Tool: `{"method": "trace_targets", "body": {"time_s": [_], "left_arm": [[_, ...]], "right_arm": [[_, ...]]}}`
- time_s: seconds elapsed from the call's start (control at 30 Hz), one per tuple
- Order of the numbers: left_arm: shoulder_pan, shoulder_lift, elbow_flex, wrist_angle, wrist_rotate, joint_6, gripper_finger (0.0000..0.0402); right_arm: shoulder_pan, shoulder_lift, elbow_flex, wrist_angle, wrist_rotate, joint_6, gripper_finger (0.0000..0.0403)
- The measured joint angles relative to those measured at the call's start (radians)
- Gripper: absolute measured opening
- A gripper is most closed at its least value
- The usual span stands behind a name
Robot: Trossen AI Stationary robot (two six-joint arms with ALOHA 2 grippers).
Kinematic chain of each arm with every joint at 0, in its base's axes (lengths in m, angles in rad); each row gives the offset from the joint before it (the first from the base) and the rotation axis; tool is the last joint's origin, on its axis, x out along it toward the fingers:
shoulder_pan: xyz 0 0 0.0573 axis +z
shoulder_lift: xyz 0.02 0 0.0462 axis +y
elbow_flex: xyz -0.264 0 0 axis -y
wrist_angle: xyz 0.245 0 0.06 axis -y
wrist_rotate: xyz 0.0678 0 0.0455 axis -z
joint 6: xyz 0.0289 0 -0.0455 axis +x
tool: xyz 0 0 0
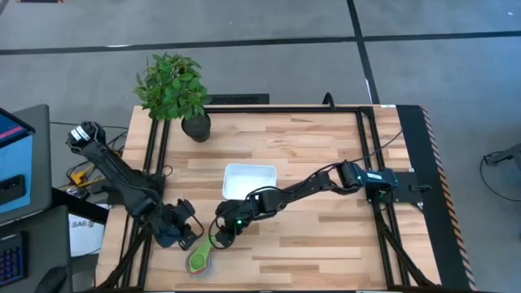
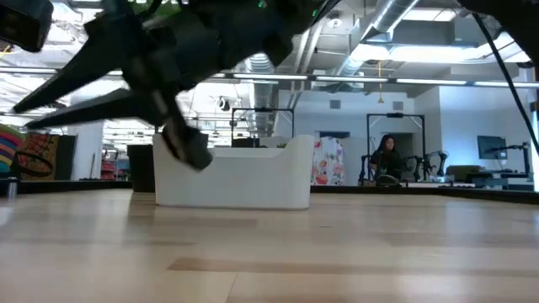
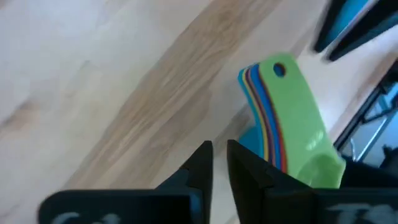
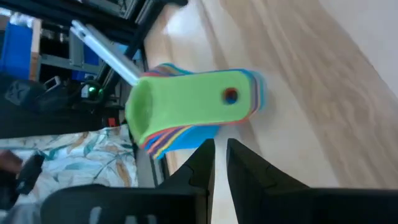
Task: Nest measuring cups in basket
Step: Put the measuring cups into the white bin
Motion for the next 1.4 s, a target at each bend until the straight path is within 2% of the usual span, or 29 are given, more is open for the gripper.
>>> {"method": "trace_targets", "body": {"time_s": [0.07,0.17,0.3,0.43,0.57,0.77,0.97,1.1,1.4], "left_arm": [[-0.011,-0.050,0.000,-0.023,-0.022,0.026,0.0054],[-0.026,-0.146,0.000,-0.026,-0.132,0.057,0.0099],[-0.034,-0.233,0.000,-0.018,-0.273,0.121,0.0180],[-0.033,-0.251,-0.067,0.078,-0.284,0.195,0.0264],[-0.033,-0.248,-0.232,0.349,-0.230,0.208,0.0318],[-0.033,-0.251,-0.433,0.716,-0.213,0.199,0.0339],[-0.033,-0.249,-0.580,0.981,-0.207,0.186,0.0339],[-0.033,-0.249,-0.623,1.052,-0.206,0.184,0.0339],[-0.033,-0.187,-0.623,1.098,-0.213,0.191,0.0339]], "right_arm": [[0.007,-0.023,0.003,-0.001,-0.005,-0.015,0.0065],[0.022,-0.082,0.002,-0.106,0.004,-0.068,0.0065],[0.046,-0.143,0.001,-0.276,0.096,-0.124,0.0065],[0.072,-0.167,0.001,-0.382,0.174,-0.114,0.0065],[0.108,-0.168,0.002,-0.405,0.212,-0.069,0.0065],[0.166,-0.174,0.002,-0.412,0.260,0.012,0.0065],[0.193,-0.178,0.002,-0.432,0.297,0.078,0.0065],[0.213,-0.196,0.003,-0.446,0.342,0.120,0.0066],[0.251,-0.235,0.002,-0.511,0.459,0.207,0.0066]]}}
